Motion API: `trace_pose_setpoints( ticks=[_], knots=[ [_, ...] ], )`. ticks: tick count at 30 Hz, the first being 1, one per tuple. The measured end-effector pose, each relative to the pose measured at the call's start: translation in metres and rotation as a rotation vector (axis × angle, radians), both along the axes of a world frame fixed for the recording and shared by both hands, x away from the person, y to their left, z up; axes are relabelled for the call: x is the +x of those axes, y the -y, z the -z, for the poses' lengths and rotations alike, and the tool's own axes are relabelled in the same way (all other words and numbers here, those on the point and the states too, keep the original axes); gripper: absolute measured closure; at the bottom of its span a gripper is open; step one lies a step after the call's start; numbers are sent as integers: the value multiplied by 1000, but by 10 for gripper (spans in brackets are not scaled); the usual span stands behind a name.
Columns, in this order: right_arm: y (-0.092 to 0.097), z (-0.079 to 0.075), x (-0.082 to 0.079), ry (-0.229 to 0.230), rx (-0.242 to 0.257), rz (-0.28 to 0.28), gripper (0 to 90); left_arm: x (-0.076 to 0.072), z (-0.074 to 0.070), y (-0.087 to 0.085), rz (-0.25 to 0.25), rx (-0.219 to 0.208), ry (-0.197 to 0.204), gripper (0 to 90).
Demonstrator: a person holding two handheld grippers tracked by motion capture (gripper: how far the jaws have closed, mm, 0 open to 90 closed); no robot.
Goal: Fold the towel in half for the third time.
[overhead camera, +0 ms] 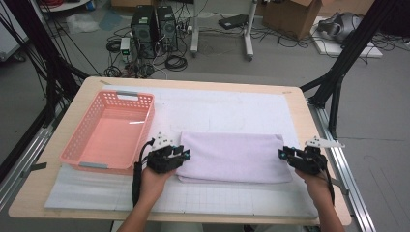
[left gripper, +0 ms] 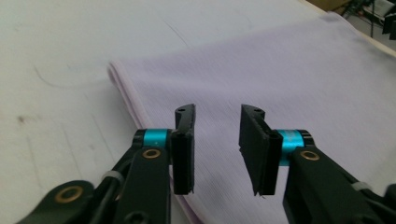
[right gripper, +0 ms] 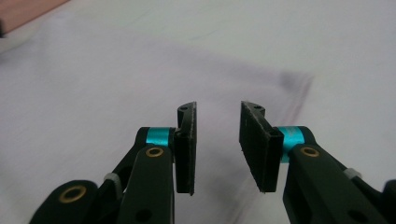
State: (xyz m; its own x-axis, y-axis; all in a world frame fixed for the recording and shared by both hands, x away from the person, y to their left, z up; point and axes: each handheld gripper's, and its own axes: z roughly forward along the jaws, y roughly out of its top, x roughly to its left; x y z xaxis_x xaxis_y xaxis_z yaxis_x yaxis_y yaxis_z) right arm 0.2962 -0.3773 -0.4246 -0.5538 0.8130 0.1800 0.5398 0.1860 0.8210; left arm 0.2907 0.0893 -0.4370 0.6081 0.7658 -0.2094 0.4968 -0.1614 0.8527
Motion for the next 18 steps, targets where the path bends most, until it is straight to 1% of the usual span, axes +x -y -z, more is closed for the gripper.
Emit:
trace_pose_setpoints(
  ticks=[1, 3, 4, 6, 8, 9, 10, 11, 12, 14, 15, 16, 17, 18],
  knots=[
    [-1, 1, -8, -11, -8, -20, 688, -5, 3, -1, -1, 14, -3, 676],
    [-2, 4, -22, -18, -33, -51, 709, -13, 8, -2, -2, 33, -9, 677],
    [-3, 5, -28, -20, -43, -62, 717, -16, 10, -3, 2, 41, -19, 678],
    [-3, 6, -36, -26, -57, -83, 735, -21, 13, -2, 7, 77, -34, 677],
    [-3, 9, -43, -35, -76, -97, 749, -28, 14, 0, 7, 99, -18, 676],
    [-3, 10, -45, -36, -97, -100, 757, -30, 13, 0, 10, 115, -16, 676],
    [-3, 12, -48, -42, -124, -99, 769, -33, 14, -1, 10, 118, -22, 683],
    [-2, 15, -51, -49, -153, -100, 774, -36, 14, -3, 6, 106, -29, 692],
    [-1, 18, -53, -47, -151, -97, 775, -38, 14, -5, 8, 104, -34, 700],
    [2, 17, -58, -43, -136, -89, 768, -44, 13, -9, 9, 91, -37, 707],
    [3, 16, -59, -36, -141, -88, 739, -46, 12, -10, 10, 85, -32, 704],
    [3, 14, -60, -30, -135, -84, 700, -48, 10, -12, 2, 66, -17, 662],
    [4, 11, -62, -18, -115, -74, 669, -49, 9, -13, -6, 49, -10, 588],
    [4, 9, -63, -9, -104, -71, 634, -49, 7, -14, -12, 26, 8, 532]
  ],
)
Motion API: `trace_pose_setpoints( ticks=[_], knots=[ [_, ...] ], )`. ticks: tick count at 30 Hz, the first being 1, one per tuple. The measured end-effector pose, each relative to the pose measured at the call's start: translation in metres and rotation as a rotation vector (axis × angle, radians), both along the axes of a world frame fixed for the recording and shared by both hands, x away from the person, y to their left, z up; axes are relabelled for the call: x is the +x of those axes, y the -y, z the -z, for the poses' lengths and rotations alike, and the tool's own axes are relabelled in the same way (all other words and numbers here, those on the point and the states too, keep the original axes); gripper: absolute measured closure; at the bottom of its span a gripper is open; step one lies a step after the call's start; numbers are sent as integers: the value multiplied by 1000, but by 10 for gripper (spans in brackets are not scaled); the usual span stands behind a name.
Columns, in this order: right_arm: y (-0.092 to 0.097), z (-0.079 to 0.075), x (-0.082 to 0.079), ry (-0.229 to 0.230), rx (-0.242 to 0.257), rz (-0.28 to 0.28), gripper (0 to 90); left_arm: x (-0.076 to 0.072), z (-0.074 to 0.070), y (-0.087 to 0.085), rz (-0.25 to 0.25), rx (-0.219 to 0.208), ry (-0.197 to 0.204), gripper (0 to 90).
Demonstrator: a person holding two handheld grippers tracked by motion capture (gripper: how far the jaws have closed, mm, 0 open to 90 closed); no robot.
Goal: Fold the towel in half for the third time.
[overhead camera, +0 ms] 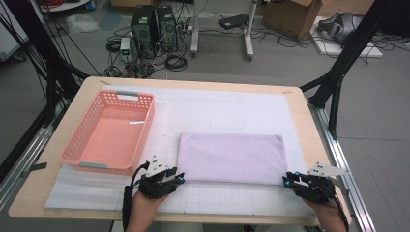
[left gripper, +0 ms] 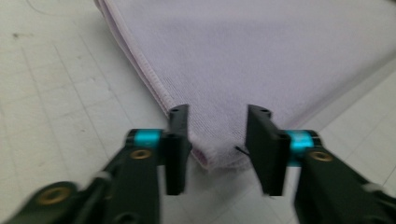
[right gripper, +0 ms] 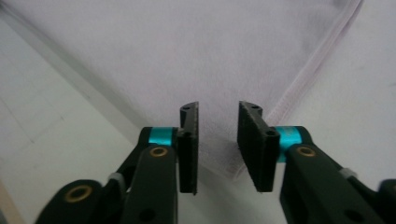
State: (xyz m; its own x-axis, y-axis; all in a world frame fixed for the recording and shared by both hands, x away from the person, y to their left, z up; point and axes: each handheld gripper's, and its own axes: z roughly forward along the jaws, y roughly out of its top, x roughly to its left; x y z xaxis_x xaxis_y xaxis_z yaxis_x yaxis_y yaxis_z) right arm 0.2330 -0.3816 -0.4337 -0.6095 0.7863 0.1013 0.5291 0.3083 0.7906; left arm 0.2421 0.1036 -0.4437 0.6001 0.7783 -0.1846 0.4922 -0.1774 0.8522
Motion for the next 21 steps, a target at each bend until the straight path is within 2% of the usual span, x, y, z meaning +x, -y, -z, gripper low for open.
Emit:
trace_pose_setpoints(
  ticks=[3, 5, 7, 12, 15, 21],
  knots=[
    [-1, -8, -2, 64, 47, 6, 519, 0, -7, -2, -14, -55, 76, 427],
    [-4, -13, -3, 99, 78, 15, 450, 0, -8, -4, -21, -87, 100, 358],
    [-7, -16, -3, 125, 87, 15, 393, 0, -9, -5, -32, -101, 116, 312],
    [-13, -18, 0, 140, 92, 18, 272, 0, -10, -7, -61, -130, 115, 247],
    [-21, -23, 7, 147, 89, 19, 200, 0, -8, -7, -78, -120, 95, 237],
    [-51, -34, 31, 150, 69, -62, 190, 0, -4, -7, -72, -88, 60, 240]
  ],
)
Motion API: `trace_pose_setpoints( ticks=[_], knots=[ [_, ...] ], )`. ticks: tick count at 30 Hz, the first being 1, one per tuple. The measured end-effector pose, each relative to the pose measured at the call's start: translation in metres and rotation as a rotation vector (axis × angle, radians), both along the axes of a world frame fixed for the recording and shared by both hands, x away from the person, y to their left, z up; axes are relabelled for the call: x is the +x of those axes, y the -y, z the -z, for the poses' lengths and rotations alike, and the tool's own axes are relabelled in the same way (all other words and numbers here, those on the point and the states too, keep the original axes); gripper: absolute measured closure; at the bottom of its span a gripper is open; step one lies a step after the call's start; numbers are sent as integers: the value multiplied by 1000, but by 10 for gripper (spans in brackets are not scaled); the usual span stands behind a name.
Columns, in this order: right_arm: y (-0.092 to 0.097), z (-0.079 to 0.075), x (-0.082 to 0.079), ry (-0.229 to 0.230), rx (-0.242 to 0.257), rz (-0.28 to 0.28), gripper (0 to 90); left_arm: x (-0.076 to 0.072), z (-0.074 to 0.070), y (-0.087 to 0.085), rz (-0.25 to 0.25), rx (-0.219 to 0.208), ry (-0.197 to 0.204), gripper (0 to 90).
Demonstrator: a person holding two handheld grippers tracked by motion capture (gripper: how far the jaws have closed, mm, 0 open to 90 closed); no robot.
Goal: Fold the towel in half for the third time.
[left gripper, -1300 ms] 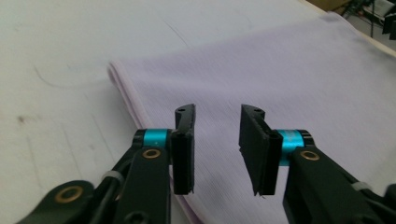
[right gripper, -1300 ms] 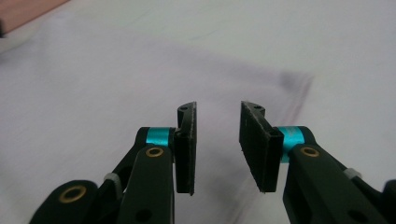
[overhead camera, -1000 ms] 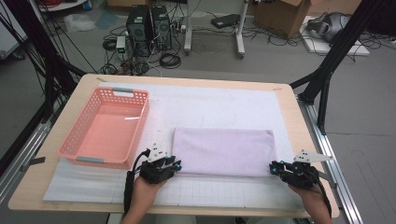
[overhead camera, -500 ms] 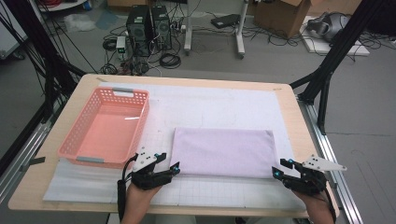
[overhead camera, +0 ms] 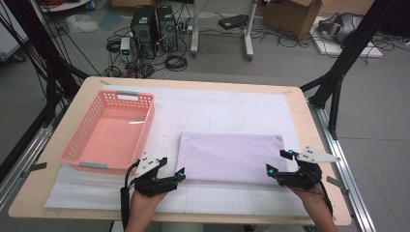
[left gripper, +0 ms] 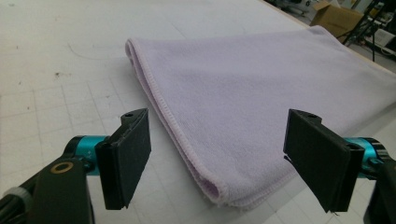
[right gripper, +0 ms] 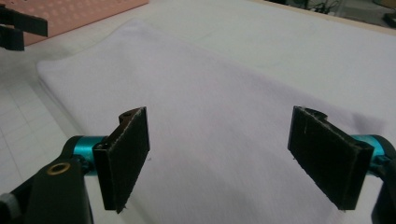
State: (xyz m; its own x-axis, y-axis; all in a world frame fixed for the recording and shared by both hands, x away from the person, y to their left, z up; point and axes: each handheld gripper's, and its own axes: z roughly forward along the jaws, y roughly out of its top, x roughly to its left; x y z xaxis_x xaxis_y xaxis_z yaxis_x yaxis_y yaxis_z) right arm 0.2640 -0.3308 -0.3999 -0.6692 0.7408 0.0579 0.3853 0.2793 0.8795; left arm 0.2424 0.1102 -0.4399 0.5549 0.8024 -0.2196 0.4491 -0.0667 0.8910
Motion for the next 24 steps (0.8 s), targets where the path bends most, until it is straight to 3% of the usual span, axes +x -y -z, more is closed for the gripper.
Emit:
trace_pose_setpoints(
  ticks=[5, 11, 21, 24],
  knots=[
    [-36, -13, 25, 4, -28, -86, 187, 0, 3, -1, 5, 13, -30, 255],
    [-81, -19, 58, -33, -65, -183, 188, 1, 6, -6, -3, 16, -63, 273],
    [-140, -17, 101, -95, -116, -256, 188, 7, 12, 1, 25, 29, -137, 322],
    [-155, -16, 113, -116, -132, -262, 188, 10, 12, 4, 29, 26, -156, 388]
  ],
)
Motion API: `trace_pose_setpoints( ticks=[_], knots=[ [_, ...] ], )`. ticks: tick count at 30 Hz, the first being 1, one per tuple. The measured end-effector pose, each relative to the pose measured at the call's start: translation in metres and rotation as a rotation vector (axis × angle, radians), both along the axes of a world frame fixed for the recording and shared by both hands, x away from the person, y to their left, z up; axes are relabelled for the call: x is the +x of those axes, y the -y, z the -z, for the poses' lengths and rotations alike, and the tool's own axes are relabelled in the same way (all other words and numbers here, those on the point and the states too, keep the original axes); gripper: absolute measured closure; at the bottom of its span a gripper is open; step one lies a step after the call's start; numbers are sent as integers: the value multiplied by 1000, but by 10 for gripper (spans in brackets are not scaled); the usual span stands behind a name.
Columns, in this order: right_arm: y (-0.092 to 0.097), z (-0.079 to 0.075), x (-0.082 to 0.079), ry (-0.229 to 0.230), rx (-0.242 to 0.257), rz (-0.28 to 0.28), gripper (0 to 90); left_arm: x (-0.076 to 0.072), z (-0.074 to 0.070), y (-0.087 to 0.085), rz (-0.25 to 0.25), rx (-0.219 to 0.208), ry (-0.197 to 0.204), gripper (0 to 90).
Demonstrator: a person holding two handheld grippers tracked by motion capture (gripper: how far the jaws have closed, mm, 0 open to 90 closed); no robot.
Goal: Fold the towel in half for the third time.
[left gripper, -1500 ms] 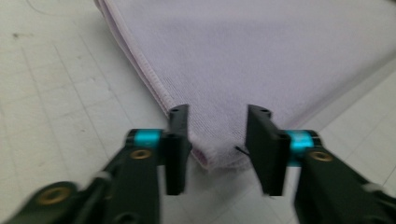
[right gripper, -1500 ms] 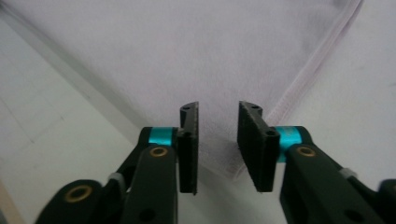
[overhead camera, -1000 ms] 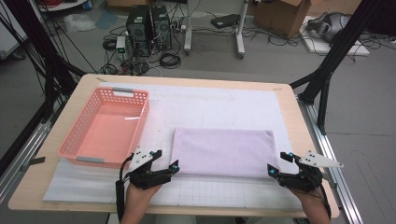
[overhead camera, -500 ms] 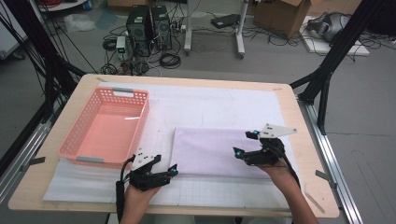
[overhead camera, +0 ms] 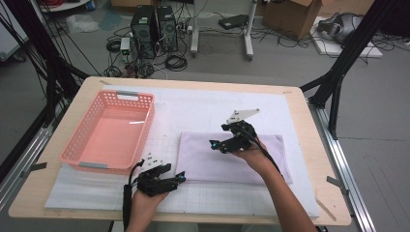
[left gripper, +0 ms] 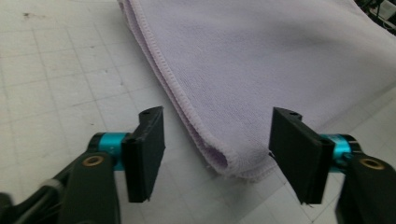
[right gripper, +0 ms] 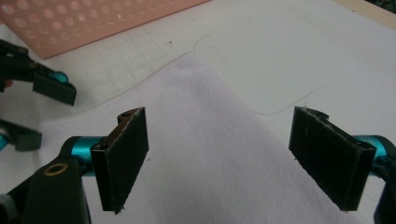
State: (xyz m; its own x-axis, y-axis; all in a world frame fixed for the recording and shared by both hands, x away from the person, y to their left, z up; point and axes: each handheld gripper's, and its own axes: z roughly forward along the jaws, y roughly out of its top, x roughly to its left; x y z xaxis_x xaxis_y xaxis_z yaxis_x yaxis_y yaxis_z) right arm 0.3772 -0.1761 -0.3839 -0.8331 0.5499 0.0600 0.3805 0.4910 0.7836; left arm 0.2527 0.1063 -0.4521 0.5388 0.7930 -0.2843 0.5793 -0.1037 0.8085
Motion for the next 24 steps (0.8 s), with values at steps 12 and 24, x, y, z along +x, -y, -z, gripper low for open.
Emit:
trace_pose_setpoints(
  ticks=[12, 24],
  knots=[
    [-32, 0, 30, -29, -29, -1, 198, 1, 0, 1, -6, 11, -16, 380],
    [-66, 12, 48, -51, -82, -26, 242, -3, 1, 16, 18, 127, 7, 460]
  ],
)
